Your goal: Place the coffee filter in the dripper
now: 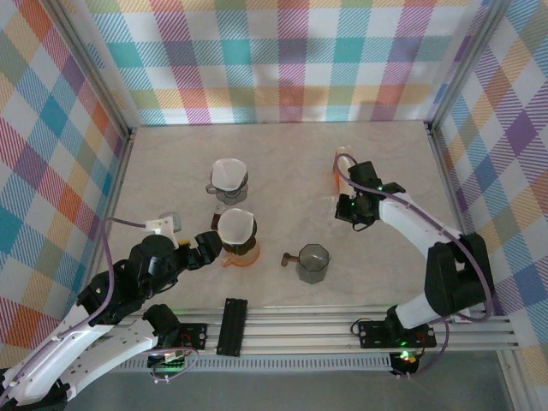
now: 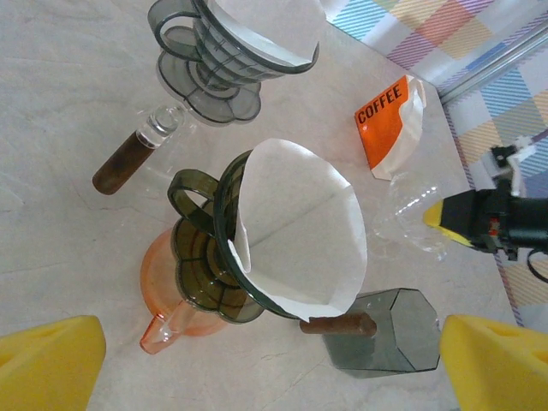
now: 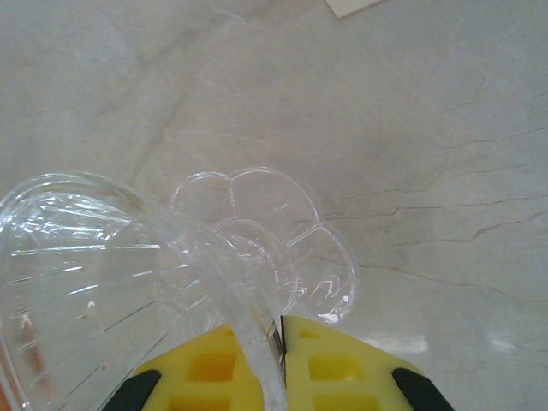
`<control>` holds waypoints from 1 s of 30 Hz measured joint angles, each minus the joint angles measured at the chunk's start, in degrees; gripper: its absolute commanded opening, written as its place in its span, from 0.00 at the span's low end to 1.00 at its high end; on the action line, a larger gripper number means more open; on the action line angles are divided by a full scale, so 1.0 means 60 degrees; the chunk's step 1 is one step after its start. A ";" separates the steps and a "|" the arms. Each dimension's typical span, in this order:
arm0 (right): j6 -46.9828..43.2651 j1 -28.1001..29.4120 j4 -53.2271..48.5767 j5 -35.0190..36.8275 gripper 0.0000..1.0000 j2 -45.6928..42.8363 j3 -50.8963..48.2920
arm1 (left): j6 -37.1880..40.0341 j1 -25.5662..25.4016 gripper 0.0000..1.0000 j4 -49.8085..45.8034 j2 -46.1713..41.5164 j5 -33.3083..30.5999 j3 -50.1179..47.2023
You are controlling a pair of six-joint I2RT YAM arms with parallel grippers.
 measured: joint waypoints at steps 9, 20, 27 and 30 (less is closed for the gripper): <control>-0.0171 0.0025 -0.1013 -0.0739 0.00 -0.2739 -0.0055 | 0.0004 0.0000 1.00 0.0018 0.0087 0.0022 -0.0004; 0.0033 0.2022 -0.2892 -0.1359 0.00 -0.3639 -0.0036 | 0.0007 0.0000 1.00 0.0255 0.0215 0.0018 -0.0044; 0.0339 0.2517 -0.3206 -0.1315 0.00 -0.3723 -0.0036 | 0.0007 0.0000 1.00 0.0295 0.0255 0.0018 -0.0047; 0.0368 0.2554 -0.3213 -0.1308 0.00 -0.3705 -0.0036 | 0.0007 0.0000 1.00 0.0295 0.0266 0.0018 -0.0047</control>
